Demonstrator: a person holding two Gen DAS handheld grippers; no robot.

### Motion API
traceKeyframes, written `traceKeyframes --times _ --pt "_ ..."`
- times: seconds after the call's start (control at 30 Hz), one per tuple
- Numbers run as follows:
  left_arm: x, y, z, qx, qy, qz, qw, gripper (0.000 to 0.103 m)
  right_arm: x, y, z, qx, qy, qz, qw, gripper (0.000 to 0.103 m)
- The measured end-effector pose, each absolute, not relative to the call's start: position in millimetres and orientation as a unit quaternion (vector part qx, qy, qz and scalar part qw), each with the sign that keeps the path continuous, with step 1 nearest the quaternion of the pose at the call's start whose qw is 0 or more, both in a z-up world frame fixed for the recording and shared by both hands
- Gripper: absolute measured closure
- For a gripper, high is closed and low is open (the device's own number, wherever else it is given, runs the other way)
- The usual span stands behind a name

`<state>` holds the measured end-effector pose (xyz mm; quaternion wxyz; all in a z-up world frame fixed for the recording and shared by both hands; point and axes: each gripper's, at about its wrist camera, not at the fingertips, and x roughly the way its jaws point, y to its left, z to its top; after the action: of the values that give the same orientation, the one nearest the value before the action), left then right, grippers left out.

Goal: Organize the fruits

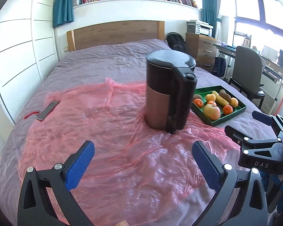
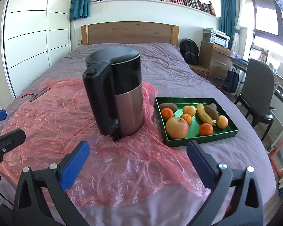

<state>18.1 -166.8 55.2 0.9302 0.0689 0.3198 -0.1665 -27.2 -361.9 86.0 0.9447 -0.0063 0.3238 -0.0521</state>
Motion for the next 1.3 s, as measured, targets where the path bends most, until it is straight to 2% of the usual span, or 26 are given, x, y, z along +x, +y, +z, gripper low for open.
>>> traceKeyframes --times 0.4,1.3 --pt "-1 -150 48 0.068 0.318 -0.144 0.935 0.001 -41 -369 86 -0.026 0.314 -0.075 0.946 0.0" --pt "8 -201 28 0.078 0.347 -0.13 0.926 0.001 -48 -454 52 0.018 0.324 -0.1 0.941 0.0"
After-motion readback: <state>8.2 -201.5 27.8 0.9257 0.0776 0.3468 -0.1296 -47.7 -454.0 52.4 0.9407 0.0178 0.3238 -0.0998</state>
